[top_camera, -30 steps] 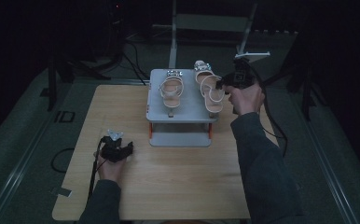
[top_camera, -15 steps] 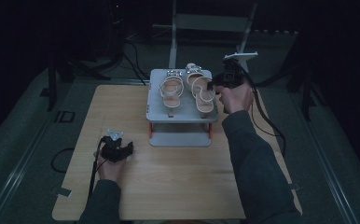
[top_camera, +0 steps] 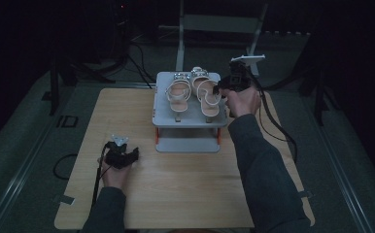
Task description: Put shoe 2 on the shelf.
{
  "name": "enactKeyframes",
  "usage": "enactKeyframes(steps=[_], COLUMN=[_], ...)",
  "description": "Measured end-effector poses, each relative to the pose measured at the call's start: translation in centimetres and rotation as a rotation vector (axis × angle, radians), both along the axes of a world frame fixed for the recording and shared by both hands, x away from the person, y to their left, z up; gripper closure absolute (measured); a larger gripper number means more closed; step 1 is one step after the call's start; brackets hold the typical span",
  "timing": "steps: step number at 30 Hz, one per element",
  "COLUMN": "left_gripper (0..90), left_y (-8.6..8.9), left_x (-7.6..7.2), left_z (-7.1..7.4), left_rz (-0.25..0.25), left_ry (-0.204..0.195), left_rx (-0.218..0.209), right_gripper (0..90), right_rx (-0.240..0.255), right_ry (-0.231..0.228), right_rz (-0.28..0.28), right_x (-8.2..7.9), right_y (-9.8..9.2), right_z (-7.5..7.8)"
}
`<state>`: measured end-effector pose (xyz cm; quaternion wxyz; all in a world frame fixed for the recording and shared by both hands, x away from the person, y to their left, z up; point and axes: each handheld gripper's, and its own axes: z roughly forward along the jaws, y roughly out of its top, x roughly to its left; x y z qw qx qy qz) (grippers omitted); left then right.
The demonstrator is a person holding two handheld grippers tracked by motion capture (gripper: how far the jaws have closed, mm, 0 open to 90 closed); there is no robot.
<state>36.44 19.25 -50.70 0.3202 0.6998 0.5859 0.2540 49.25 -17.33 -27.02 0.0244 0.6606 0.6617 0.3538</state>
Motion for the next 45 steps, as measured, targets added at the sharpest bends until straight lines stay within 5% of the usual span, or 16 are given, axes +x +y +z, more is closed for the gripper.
enactKeyframes(steps=[32, 45], left_gripper=[44.4, 44.4], left_y=[0.0, 0.0], left_x=[0.0, 0.1], left_z=[0.0, 0.0], left_rz=[0.003, 0.002], left_ry=[0.0, -0.002], left_rx=[-0.005, -0.007], right_gripper=[81.1, 81.3], right_rx=[0.049, 0.022], right_ry=[0.098, 0.105], right_rz=[0.014, 0.044], right_x=[1.7, 1.8], right_y=[-0.2, -0.2], right_z=[-1.2, -1.2])
